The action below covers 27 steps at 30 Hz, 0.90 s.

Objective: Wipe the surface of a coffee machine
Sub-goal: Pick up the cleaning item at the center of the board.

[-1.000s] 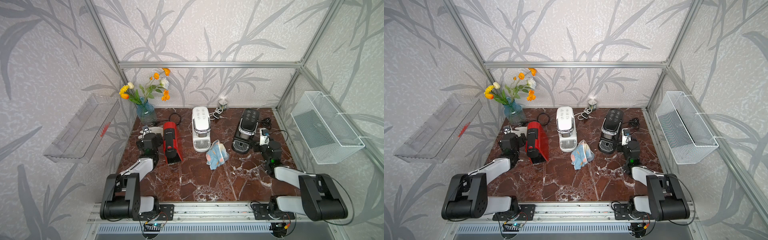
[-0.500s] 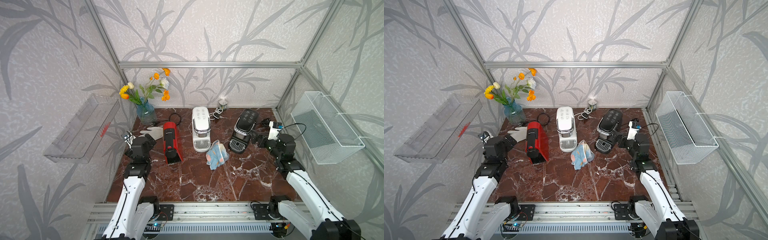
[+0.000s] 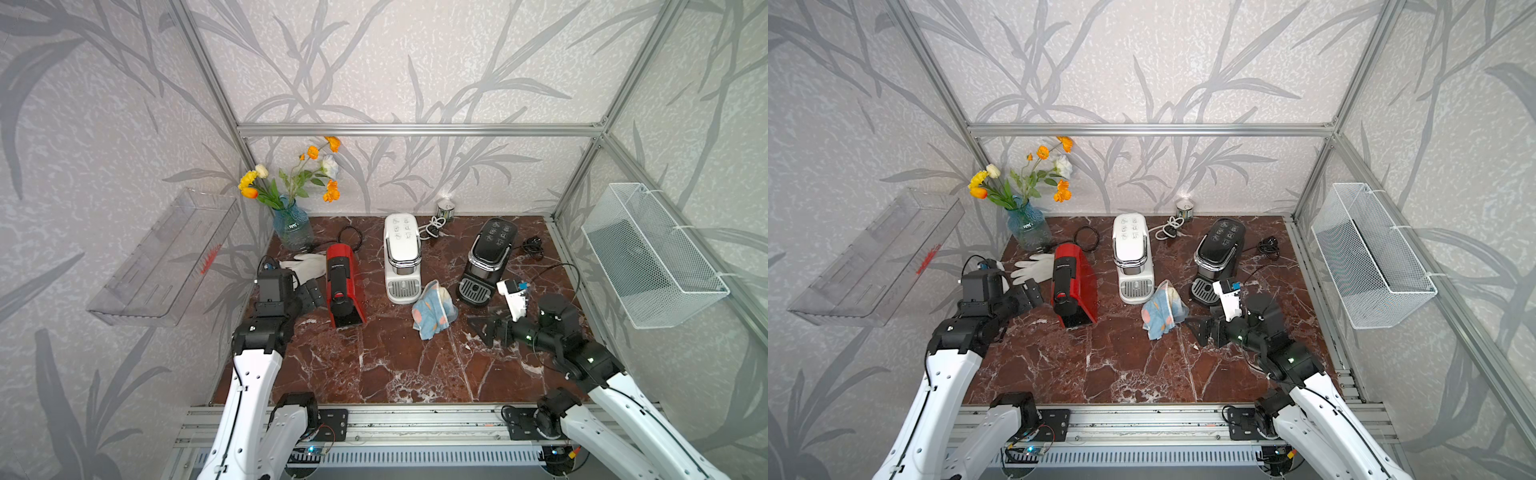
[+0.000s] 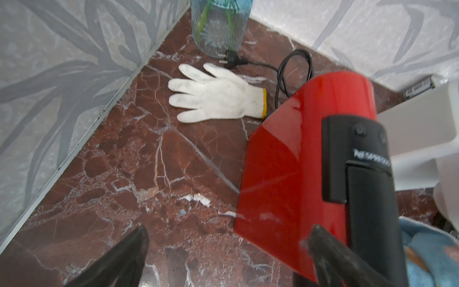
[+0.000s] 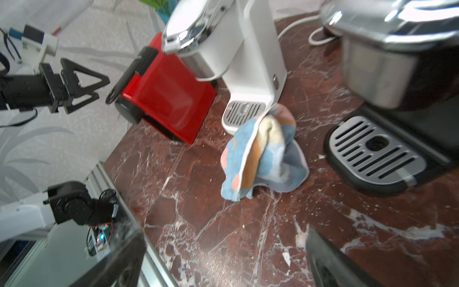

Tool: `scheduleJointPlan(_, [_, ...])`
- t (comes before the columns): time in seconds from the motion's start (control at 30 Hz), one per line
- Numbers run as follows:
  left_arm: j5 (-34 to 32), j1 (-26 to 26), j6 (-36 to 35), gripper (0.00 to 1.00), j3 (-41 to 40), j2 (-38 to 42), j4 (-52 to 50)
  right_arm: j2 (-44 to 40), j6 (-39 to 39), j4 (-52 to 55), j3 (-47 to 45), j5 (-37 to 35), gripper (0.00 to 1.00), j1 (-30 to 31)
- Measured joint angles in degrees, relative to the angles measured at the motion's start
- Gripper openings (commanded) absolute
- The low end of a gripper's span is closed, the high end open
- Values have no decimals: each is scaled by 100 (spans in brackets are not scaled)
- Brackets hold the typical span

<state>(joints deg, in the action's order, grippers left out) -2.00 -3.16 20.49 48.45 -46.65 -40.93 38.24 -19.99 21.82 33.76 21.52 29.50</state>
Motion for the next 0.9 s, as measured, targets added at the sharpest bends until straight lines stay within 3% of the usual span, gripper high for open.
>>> scheduleJointPlan(0.17, [70, 0, -155, 100, -31, 63, -155, 1060, -28, -201, 96, -964, 99, 1335])
scheduleJointPlan(0.27, [181, 0, -162, 100, -35, 96, -151, 2024, -17, -398, 363, -1622, 99, 1805])
scheduleJointPlan(0.53, [496, 0, -120, 100, -168, 116, -155, 3580, -76, -1080, 927, -3099, 99, 1858])
scheduleJointPlan(0.77, [892, 0, -92, 100, -240, 133, -39, 4968, -129, -1591, 1563, -3254, 99, 1858])
scheduleJointPlan(0.9, [1029, -11, -83, 100, -258, 146, 50, 5438, -151, -1646, 1687, -3239, 80, 1858])
